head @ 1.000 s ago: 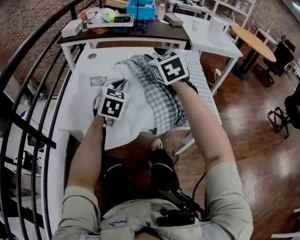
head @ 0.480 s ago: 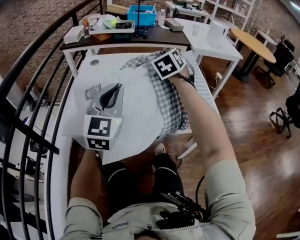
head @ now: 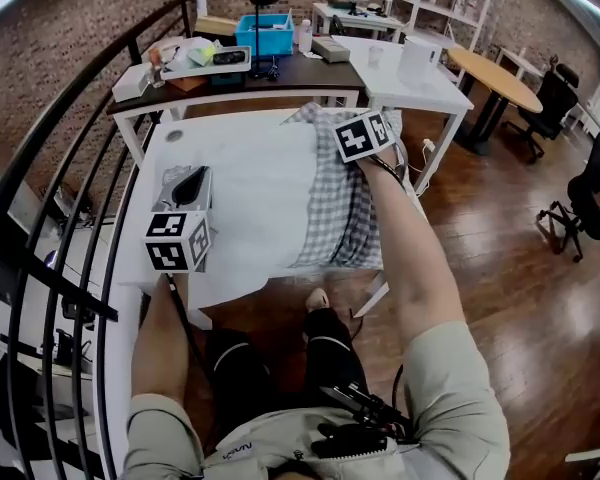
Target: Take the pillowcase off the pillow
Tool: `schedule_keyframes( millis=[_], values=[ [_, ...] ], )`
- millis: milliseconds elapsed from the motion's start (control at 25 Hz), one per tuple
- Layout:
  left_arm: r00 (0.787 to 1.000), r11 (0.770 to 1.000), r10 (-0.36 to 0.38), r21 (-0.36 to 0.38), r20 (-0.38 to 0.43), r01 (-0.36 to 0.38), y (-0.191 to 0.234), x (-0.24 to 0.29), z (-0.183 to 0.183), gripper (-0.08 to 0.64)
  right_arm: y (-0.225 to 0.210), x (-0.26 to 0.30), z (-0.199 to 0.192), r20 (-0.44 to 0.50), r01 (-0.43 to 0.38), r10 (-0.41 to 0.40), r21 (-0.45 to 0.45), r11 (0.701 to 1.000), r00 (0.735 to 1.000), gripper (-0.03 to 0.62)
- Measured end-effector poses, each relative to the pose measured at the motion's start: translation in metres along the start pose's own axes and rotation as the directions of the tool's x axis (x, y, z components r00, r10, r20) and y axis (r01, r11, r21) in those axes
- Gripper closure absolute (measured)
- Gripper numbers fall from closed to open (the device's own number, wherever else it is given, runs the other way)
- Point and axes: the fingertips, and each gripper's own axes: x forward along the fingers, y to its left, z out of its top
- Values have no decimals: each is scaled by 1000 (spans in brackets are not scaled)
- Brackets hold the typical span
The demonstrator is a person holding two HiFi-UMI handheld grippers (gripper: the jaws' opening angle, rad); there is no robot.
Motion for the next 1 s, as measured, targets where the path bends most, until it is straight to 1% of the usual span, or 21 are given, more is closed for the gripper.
schedule_keyframes(
  millis=[80,120,160,240,320,360,440,520,560,640,720,800,880,960,1000],
  values=[
    [1000,999,11,41,-29,-10,-3,13,-17,544,8,-3,-9,25,-32,31,19,999,999,562],
    [999,997,17,73,-30,-14,-6,17,-19,541,9,-8,-6,63,-46,44,35,998,997,544],
    [999,994,22,108,-24,-20,-8,19,-16,534,9,-14,-2,102,-60,54,63,996,993,512],
    [999,985,34,170,7,-35,-11,18,-3,490,7,-28,-1,149,-88,65,149,985,987,456],
    [999,978,35,202,38,-42,-16,8,11,469,7,-51,3,216,-118,73,201,973,974,448],
    [999,979,23,204,46,-32,-22,0,17,452,8,-65,5,255,-133,76,214,968,964,448],
    [998,983,-33,183,51,23,-43,-20,26,421,14,-98,3,321,-168,84,247,954,944,448],
    [991,981,-116,165,60,105,-75,-44,29,386,25,-134,-3,382,-215,91,296,931,920,448],
    [986,974,-156,176,60,143,-91,-55,27,364,32,-152,-8,410,-238,93,318,918,908,448],
    [977,949,-213,246,31,199,-120,-70,19,328,50,-186,-18,451,-273,101,335,902,887,448],
    [972,920,-231,319,-28,228,-139,-75,2,296,74,-216,-33,467,-293,123,311,904,876,446],
    [967,901,-241,350,-84,255,-148,-75,-22,290,103,-236,-51,458,-303,150,282,910,876,443],
    [965,901,-231,348,-126,261,-148,-70,-45,292,134,-242,-73,423,-311,176,275,910,889,440],
    [970,907,-189,352,-157,233,-144,-63,-65,318,163,-235,-94,367,-334,221,279,900,903,440],
    [974,906,-162,367,-160,212,-143,-59,-71,338,176,-229,-102,339,-346,246,279,896,908,440]
  ],
)
